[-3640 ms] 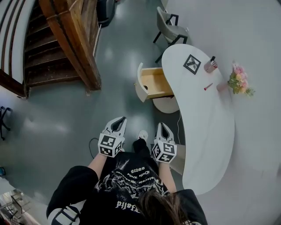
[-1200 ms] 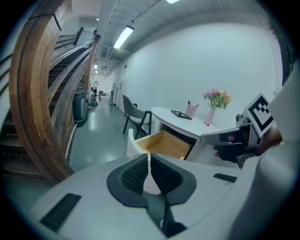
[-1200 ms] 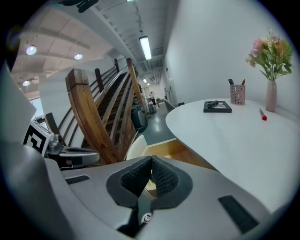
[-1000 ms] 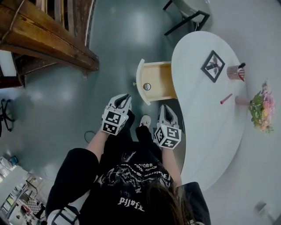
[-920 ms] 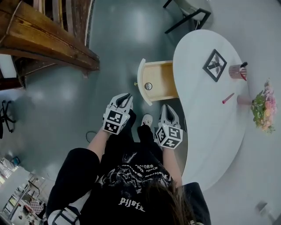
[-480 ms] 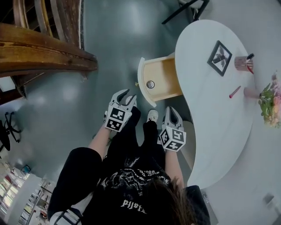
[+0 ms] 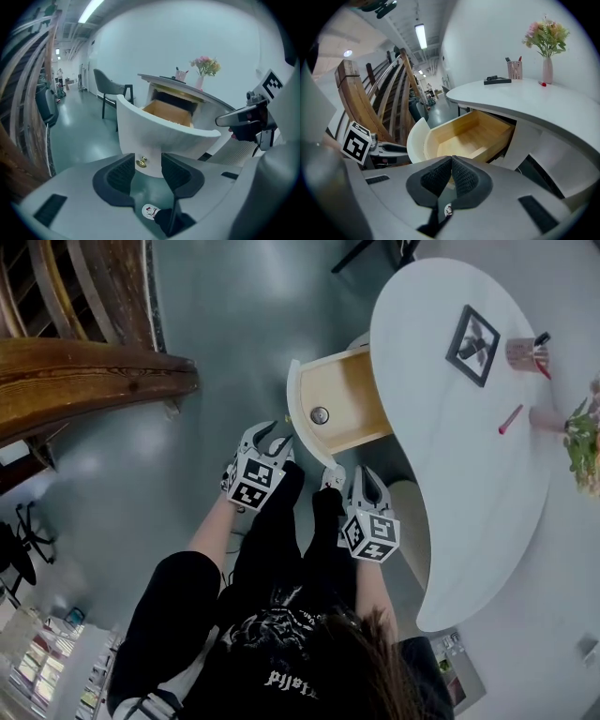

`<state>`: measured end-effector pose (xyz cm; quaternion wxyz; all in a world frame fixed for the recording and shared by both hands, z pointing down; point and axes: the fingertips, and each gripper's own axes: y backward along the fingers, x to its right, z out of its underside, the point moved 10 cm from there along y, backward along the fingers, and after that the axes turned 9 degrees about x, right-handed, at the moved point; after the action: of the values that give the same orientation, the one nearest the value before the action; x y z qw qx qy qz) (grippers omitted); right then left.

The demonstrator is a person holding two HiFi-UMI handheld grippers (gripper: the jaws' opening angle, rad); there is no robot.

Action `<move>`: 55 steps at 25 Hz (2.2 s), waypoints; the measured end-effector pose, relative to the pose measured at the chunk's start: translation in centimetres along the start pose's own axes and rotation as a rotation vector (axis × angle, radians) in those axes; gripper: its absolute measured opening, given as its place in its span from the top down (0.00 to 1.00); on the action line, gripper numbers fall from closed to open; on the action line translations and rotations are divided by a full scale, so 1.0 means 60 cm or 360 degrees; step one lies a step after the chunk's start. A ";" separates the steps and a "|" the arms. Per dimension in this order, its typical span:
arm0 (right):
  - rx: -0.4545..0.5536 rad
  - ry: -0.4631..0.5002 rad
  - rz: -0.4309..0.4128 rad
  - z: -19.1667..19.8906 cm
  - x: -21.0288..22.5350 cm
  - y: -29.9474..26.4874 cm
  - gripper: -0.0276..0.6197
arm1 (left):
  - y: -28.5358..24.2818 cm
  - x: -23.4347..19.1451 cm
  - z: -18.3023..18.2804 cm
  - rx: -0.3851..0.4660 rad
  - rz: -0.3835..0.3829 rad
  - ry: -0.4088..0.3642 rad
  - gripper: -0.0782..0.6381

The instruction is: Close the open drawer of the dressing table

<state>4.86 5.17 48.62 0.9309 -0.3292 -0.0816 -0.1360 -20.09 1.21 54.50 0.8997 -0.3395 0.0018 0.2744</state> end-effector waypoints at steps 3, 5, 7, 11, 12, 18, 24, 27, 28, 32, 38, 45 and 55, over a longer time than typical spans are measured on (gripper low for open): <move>-0.0013 -0.0020 0.0008 0.006 -0.003 -0.008 0.92 | -0.018 -0.011 0.009 -0.0075 0.0046 -0.0108 0.65; -0.0023 -0.0030 0.0014 0.011 -0.001 -0.012 0.92 | -0.032 -0.017 0.015 -0.0121 0.0073 -0.0169 0.64; -0.0042 -0.0043 0.0022 0.018 0.001 -0.013 0.92 | -0.044 -0.022 0.018 -0.0159 0.0101 -0.0212 0.64; -0.0094 -0.0083 0.0041 0.037 0.005 -0.016 0.92 | -0.064 -0.032 0.020 -0.0188 0.0129 -0.0273 0.64; -0.0101 -0.0092 0.0046 0.039 0.007 -0.016 0.92 | -0.070 -0.033 0.020 -0.0196 0.0139 -0.0295 0.64; -0.0111 -0.0125 0.0073 0.045 0.011 -0.015 0.92 | -0.093 -0.037 0.030 -0.0263 0.0209 -0.0420 0.64; -0.0120 -0.0129 0.0085 0.049 0.013 -0.016 0.92 | -0.099 -0.042 0.028 -0.0260 0.0251 -0.0522 0.68; -0.0133 -0.0142 0.0088 0.053 0.012 -0.015 0.92 | -0.105 -0.040 0.028 -0.0278 0.0274 -0.0558 0.72; -0.0137 -0.0142 0.0088 0.054 0.011 -0.015 0.92 | -0.106 -0.040 0.028 -0.0281 0.0279 -0.0562 0.72; -0.0154 -0.0132 0.0077 0.058 0.010 -0.017 0.92 | -0.106 -0.041 0.031 -0.0262 0.0272 -0.0530 0.72; -0.0160 -0.0141 0.0063 0.063 0.005 -0.017 0.92 | -0.106 -0.040 0.031 -0.0252 0.0264 -0.0510 0.72; -0.0161 -0.0157 0.0056 0.067 0.008 -0.008 0.92 | -0.106 -0.035 0.030 -0.0260 0.0245 -0.0539 0.72; -0.0147 -0.0178 0.0055 0.073 0.013 0.005 0.92 | -0.117 -0.025 0.022 -0.0252 0.0212 -0.0552 0.73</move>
<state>5.41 8.01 52.00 0.9109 -0.3803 -0.1213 -0.1049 -18.13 -3.02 60.08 0.8368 -0.3561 -0.1523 0.3869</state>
